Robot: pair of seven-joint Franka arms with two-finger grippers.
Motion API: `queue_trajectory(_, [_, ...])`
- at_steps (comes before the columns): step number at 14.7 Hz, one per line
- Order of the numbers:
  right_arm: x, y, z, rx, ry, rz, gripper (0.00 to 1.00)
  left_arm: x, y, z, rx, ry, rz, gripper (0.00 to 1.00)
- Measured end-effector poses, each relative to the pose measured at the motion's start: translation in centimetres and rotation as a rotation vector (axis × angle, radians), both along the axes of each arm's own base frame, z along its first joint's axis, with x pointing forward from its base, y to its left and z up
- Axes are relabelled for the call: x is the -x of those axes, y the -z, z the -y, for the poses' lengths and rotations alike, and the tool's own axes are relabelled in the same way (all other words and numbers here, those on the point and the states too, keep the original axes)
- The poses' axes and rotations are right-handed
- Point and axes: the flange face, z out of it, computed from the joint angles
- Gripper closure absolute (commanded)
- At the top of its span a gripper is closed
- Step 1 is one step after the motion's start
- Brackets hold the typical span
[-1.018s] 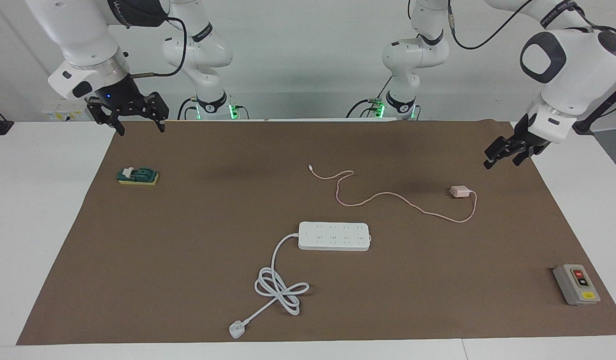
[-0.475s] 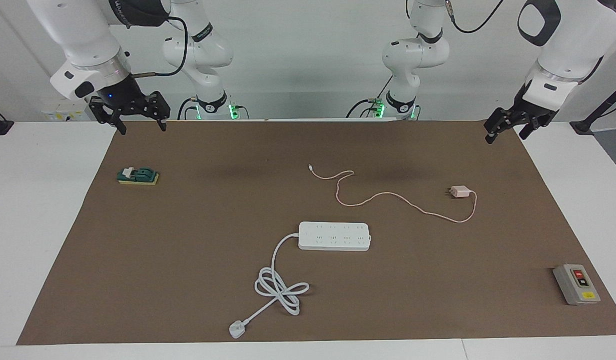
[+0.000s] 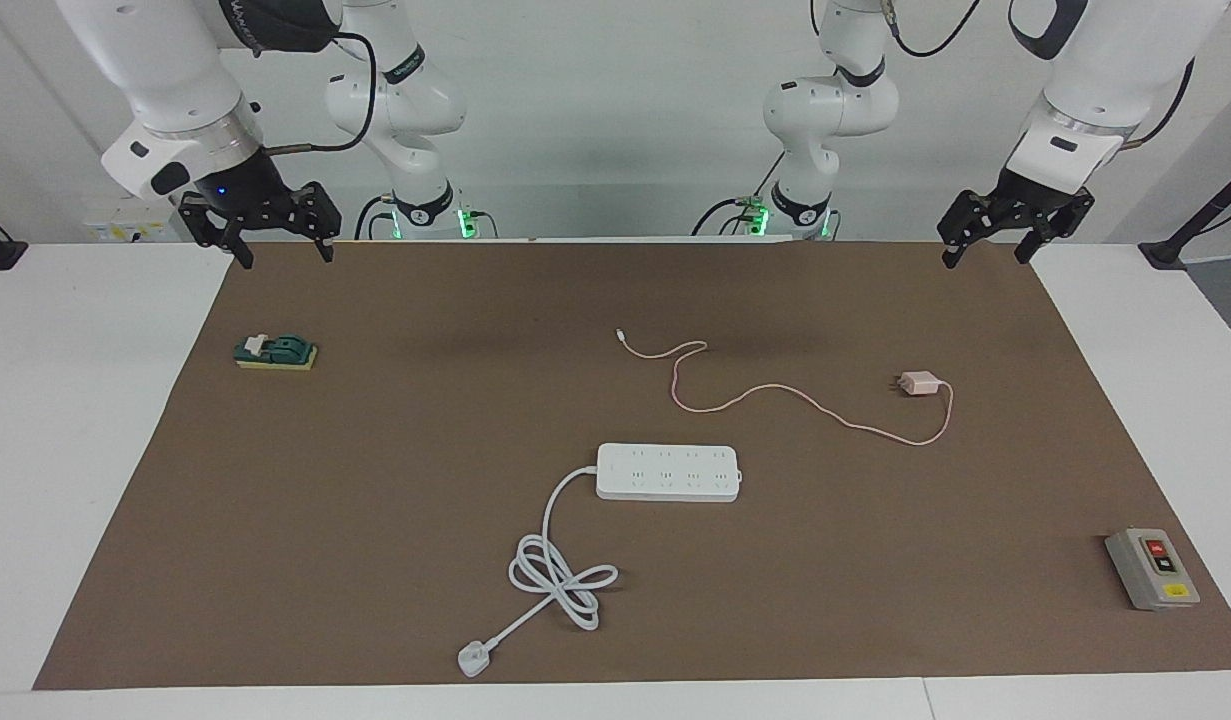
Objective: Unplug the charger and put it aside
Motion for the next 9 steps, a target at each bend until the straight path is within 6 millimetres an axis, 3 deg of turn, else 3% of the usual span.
queue_trajectory(9, [0.00,-0.02,-0.04,0.000,-0.001,0.000,0.00,0.86,0.62,1.14,0.037,0.014,-0.075,0.00])
